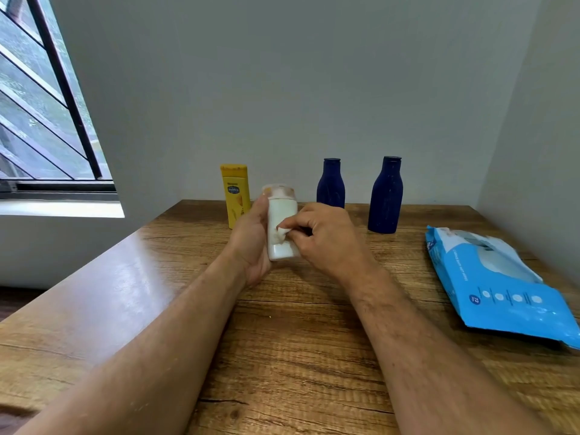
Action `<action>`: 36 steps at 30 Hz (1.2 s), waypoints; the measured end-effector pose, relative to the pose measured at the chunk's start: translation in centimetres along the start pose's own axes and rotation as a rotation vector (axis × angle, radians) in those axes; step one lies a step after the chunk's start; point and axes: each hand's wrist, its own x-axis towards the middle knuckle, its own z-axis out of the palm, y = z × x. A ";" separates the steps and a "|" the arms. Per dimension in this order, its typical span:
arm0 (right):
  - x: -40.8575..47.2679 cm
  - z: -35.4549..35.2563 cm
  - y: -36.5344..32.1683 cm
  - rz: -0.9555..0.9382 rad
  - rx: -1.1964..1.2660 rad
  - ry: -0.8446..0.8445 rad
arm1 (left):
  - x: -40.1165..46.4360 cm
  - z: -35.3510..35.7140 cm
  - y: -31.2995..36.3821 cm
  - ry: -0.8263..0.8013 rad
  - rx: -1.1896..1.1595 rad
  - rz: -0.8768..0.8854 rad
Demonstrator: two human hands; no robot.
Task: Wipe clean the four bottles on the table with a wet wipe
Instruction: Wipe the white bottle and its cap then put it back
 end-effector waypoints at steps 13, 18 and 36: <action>0.1 0.0 -0.2 0.014 0.006 0.011 | 0.4 0.0 -0.4 -0.053 0.026 -0.024; -0.1 0.2 -0.6 -0.033 0.017 -0.080 | 0.3 -0.1 0.3 0.000 -0.106 -0.005; 0.0 -0.1 -0.1 -0.003 0.026 -0.004 | 1.2 -1.0 0.4 0.008 -0.189 0.081</action>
